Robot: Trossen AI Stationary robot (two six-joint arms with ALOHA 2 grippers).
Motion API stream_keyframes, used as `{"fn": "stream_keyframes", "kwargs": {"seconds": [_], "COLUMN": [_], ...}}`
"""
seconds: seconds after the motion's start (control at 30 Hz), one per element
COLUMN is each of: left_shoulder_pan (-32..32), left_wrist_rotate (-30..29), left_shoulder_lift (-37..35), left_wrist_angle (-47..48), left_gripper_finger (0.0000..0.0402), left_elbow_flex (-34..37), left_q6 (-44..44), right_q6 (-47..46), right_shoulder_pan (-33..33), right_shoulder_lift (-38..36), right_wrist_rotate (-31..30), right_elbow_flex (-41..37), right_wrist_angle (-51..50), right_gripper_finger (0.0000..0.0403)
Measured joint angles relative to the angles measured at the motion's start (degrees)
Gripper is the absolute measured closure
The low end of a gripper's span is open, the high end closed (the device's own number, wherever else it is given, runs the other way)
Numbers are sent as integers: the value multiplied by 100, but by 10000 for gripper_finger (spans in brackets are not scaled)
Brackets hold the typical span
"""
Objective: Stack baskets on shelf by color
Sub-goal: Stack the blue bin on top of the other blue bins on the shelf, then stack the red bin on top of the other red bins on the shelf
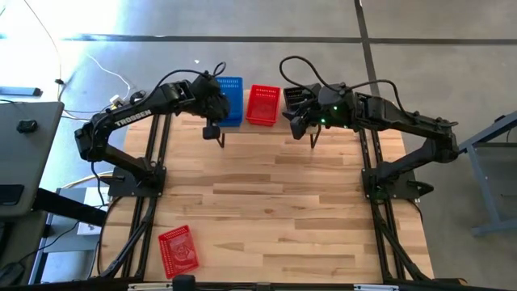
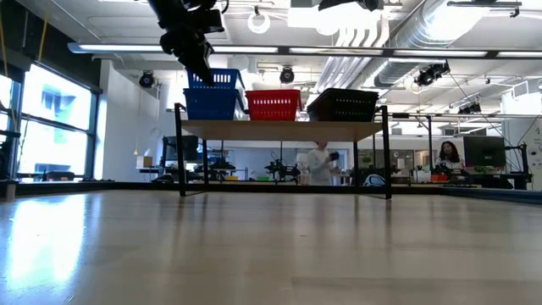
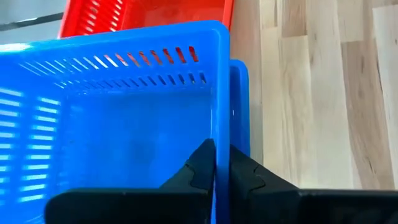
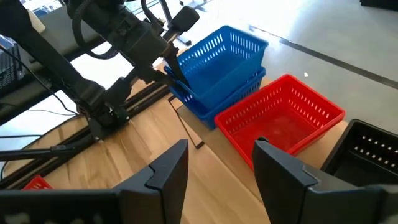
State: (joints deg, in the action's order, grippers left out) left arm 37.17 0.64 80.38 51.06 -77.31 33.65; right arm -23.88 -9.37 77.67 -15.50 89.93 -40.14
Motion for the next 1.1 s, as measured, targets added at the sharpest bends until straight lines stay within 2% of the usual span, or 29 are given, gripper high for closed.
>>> {"fn": "stream_keyframes", "kwargs": {"seconds": [0.27, 0.5, 0.57, 0.67, 0.77, 0.87, 1.1], "left_shoulder_pan": [-10, -106, -135, -241, -362, -487, -893], "left_wrist_rotate": [16, 4, -107, -602, -928, -968, -772], "left_shoulder_lift": [0, 0, -26, -127, -317, -585, -1338], "left_wrist_angle": [10, 10, 10, 69, 283, 530, 1322], "left_gripper_finger": [330, 257, 237, 215, 207, 208, 218], "left_elbow_flex": [0, -1, -1, -1, -1, -1, -3], "left_q6": [-71, -619, -806, -1010, -1064, -1314, -3036], "right_q6": [83, 63, -12, -65, -70, -113, -490], "right_shoulder_pan": [0, 0, 0, 2, 2, 2, 2], "right_shoulder_lift": [0, 2, 2, 2, 2, 2, 2], "right_wrist_rotate": [6, 6, 7, 8, 80, 119, 226], "right_elbow_flex": [0, 0, 0, 0, 0, 0, 0], "right_wrist_angle": [4, 8, 8, 8, 10, 8, 8], "right_gripper_finger": [242, 242, 242, 242, 242, 242, 242]}}
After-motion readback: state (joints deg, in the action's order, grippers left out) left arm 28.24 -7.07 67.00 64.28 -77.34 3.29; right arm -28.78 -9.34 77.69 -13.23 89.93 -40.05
